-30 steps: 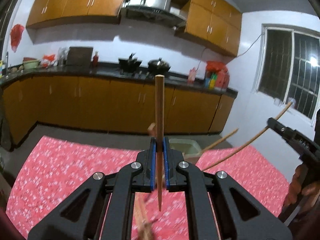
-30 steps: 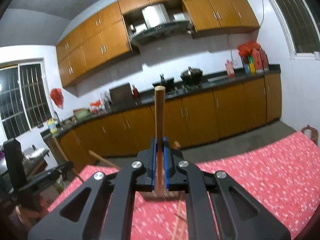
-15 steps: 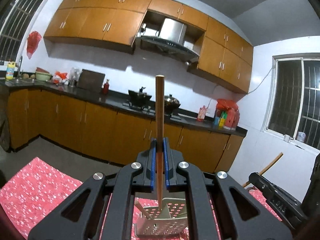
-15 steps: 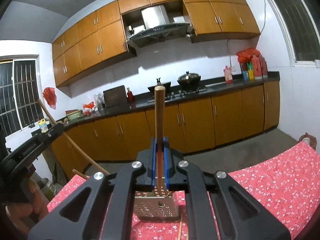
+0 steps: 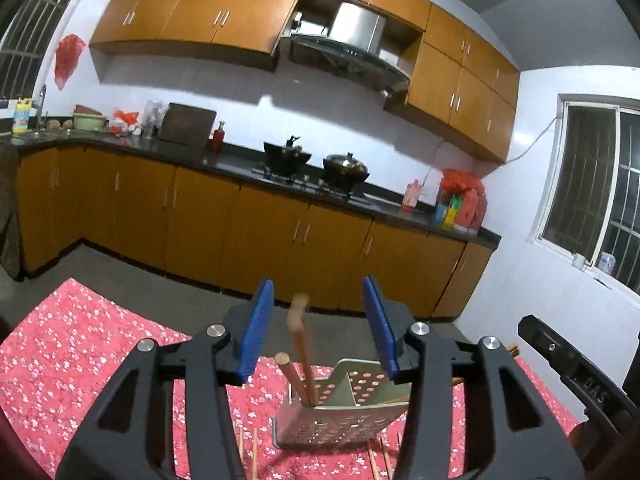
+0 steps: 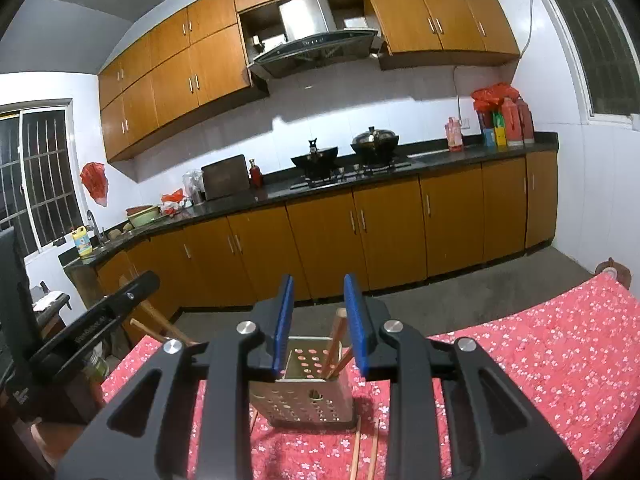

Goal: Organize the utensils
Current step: 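Open the left tool into the holder while the right tool drops its chopstick in, then lower the left tool onto a chopstick and close while the right tool grasps another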

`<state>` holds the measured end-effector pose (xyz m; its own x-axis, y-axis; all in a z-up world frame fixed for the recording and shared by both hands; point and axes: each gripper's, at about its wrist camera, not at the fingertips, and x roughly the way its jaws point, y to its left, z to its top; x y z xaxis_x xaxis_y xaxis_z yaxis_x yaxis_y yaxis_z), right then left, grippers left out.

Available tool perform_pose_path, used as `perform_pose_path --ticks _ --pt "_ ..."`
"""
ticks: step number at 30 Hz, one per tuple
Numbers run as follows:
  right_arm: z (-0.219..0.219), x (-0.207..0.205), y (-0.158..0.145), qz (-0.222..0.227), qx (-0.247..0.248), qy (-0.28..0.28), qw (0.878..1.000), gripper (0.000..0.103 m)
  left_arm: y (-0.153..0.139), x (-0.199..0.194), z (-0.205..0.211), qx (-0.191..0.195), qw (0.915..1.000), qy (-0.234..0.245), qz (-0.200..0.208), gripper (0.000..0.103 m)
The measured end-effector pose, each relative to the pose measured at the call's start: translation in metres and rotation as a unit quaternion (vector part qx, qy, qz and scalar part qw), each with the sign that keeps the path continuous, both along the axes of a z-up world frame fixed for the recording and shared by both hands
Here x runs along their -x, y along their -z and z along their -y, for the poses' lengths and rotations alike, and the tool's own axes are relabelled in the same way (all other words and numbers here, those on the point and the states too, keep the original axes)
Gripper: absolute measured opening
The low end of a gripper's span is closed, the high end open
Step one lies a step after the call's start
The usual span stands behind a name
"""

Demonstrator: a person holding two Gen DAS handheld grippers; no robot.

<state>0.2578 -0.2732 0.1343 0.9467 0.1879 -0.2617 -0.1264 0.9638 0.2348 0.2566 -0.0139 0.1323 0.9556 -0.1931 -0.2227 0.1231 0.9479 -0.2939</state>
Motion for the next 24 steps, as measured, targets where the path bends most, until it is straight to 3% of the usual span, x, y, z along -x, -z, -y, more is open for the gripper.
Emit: perform_pose_path --ticks 6,10,14,16,19,21,24 --pt "0.011 0.035 -0.006 0.026 0.012 0.016 0.999 0.030 -0.007 0.025 -0.013 0.007 0.9999 -0.003 0.012 0.047" --pt "0.030 0.053 0.015 0.006 0.024 0.044 0.999 0.033 0.004 0.050 -0.029 0.006 0.9999 -0.012 -0.002 0.047" --pt "0.051 0.050 0.068 -0.084 0.023 0.064 0.994 0.033 0.042 0.061 -0.038 -0.025 0.9976 -0.028 -0.058 0.047" --pt "0.058 0.042 0.107 -0.160 0.013 0.063 0.985 0.033 0.071 0.059 -0.040 -0.045 0.9931 -0.027 -0.104 0.046" --pt "0.055 0.037 0.153 -0.238 -0.001 0.036 0.971 0.031 0.110 0.057 -0.042 -0.057 0.9836 -0.016 -0.170 0.042" --pt "0.045 0.039 0.178 -0.271 0.005 0.018 0.962 0.027 0.133 0.057 -0.043 -0.057 0.9763 -0.007 -0.209 0.040" --pt "0.028 0.044 0.200 -0.293 0.017 -0.002 0.956 0.026 0.152 0.060 -0.044 -0.057 0.9708 0.001 -0.233 0.038"
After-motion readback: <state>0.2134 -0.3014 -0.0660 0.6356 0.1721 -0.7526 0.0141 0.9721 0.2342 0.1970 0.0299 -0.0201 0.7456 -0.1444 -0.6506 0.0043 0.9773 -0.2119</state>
